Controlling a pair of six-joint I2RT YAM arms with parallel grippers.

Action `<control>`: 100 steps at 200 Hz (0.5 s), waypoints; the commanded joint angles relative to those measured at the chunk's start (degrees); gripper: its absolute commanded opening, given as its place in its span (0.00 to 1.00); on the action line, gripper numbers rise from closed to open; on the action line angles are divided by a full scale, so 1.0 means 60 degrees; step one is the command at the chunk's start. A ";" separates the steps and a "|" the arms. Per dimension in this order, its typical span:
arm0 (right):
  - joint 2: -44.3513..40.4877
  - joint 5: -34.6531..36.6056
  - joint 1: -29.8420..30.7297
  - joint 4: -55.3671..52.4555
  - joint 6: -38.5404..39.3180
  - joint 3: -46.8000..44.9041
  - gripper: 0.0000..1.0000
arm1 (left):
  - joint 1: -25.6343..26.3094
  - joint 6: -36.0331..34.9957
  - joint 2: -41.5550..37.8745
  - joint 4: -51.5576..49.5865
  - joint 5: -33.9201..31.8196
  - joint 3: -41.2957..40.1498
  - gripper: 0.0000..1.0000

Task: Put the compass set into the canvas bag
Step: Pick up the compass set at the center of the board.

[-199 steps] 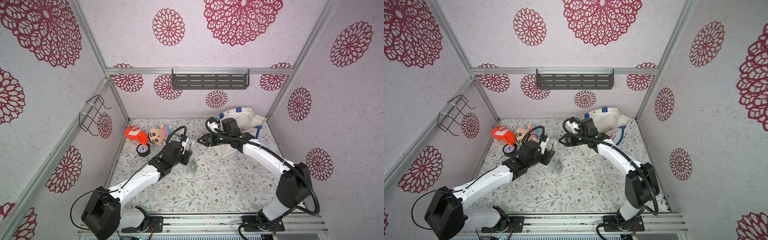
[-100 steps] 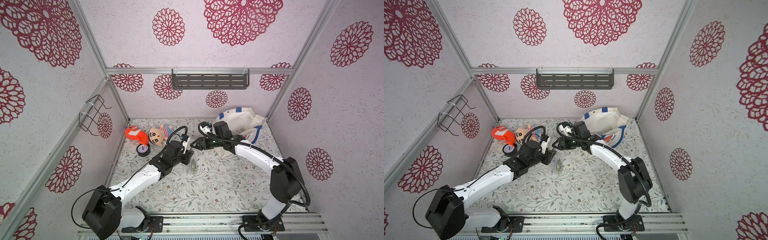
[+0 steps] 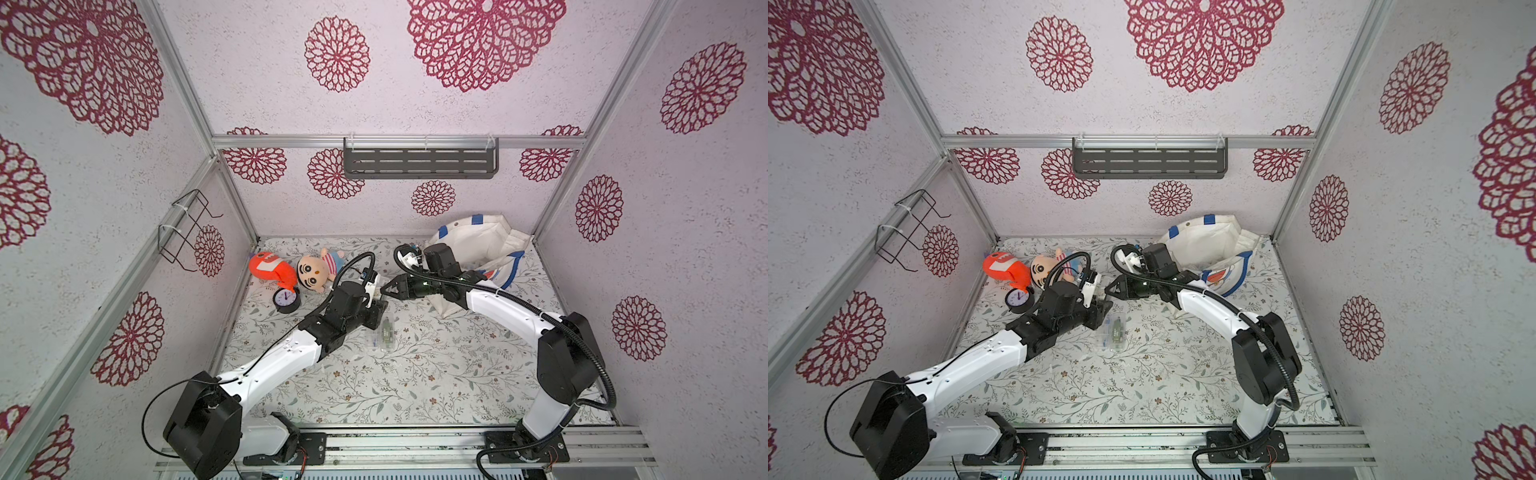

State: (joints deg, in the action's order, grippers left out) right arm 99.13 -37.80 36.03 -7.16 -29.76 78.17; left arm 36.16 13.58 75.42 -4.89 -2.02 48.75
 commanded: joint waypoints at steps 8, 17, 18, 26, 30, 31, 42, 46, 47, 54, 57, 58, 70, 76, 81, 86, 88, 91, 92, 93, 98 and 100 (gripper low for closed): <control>-0.0233 -0.0092 0.0119 0.0460 -0.0043 0.0041 0.14 | 0.0140 -0.0093 -0.0249 0.0243 -0.0020 -0.0098 0.58; -0.0234 -0.0058 0.0119 0.0475 -0.0038 0.0040 0.12 | 0.0140 -0.0055 -0.0248 0.0207 -0.0055 -0.0113 0.63; -0.0234 -0.0050 0.0118 0.0490 -0.0044 0.0039 0.12 | 0.0140 -0.0054 -0.0249 0.0196 -0.0064 -0.0113 0.63; -0.0226 -0.0006 0.0118 0.0455 -0.0021 0.0060 0.11 | 0.0140 -0.0016 -0.0266 0.0156 -0.0094 -0.0112 0.69; -0.0233 0.0027 0.0118 0.0414 0.0003 0.0081 0.11 | 0.0140 0.0004 -0.0278 0.0129 -0.0107 -0.0120 0.71; -0.0233 0.0029 0.0118 0.0401 0.0013 0.0089 0.10 | 0.0140 0.0013 -0.0279 0.0120 -0.0112 -0.0124 0.71; -0.0284 0.0190 0.0120 0.0242 0.0131 0.0126 0.10 | 0.0140 0.0053 -0.0320 0.0069 -0.0092 -0.0167 0.76; -0.0308 0.0270 0.0118 0.0173 0.0164 0.0137 0.11 | 0.0140 0.0089 -0.0348 0.0056 -0.0108 -0.0196 0.77; -0.0314 0.0282 0.0118 0.0156 0.0174 0.0139 0.11 | 0.0140 0.0092 -0.0350 0.0054 -0.0113 -0.0198 0.77; -0.0370 0.0411 0.0118 0.0043 0.0237 0.0166 0.11 | 0.0142 0.0157 -0.0406 0.0007 -0.0104 -0.0229 0.80; -0.0378 0.0452 0.0118 -0.0015 0.0286 0.0189 0.11 | 0.0138 0.0177 -0.0438 -0.0023 -0.0099 -0.0241 0.82; -0.0393 0.0468 0.0118 -0.0033 0.0294 0.0194 0.11 | 0.0139 0.0187 -0.0447 -0.0029 -0.0093 -0.0243 0.82; -0.0473 0.0676 0.0107 -0.0360 0.0565 0.0344 0.10 | 0.0140 0.0255 -0.0602 -0.0093 -0.0039 -0.0335 0.84; -0.0518 0.0827 0.0096 -0.0570 0.0741 0.0433 0.10 | 0.0140 0.0295 -0.0690 -0.0094 -0.0039 -0.0399 0.85; -0.0558 0.0994 0.0085 -0.0733 0.0877 0.0528 0.10 | 0.0140 0.0336 -0.0771 -0.0121 -0.0018 -0.0443 0.85; -0.0591 0.1157 0.0061 -0.0939 0.1018 0.0651 0.10 | 0.0140 0.0377 -0.0850 -0.0174 0.0025 -0.0476 0.86; -0.0604 0.1224 0.0056 -0.0995 0.1074 0.0693 0.10 | 0.0140 0.0392 -0.0891 -0.0198 0.0017 -0.0497 0.86; -0.0624 0.1315 0.0033 -0.1148 0.1165 0.0772 0.10 | 0.0140 0.0404 -0.0935 -0.0235 0.0048 -0.0514 0.86; -0.0633 0.1347 0.0024 -0.1193 0.1195 0.0800 0.10 | 0.0140 0.0411 -0.0951 -0.0245 0.0046 -0.0518 0.86; -0.0638 0.1363 0.0012 -0.1238 0.1224 0.0829 0.10 | 0.0140 0.0421 -0.0967 -0.0258 0.0045 -0.0528 0.86; -0.0677 0.1538 -0.0025 -0.1456 0.1355 0.0965 0.10 | 0.0140 0.0468 -0.1046 -0.0303 0.0085 -0.0560 0.86; -0.0696 0.1605 -0.0039 -0.1546 0.1415 0.1020 0.10 | 0.0140 0.0481 -0.1072 -0.0318 0.0102 -0.0576 0.86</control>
State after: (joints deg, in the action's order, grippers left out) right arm 99.11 -33.12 36.42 -11.25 -26.85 79.24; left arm 36.77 15.55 71.81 -5.61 -2.15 46.22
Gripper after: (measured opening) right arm 0.207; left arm 0.857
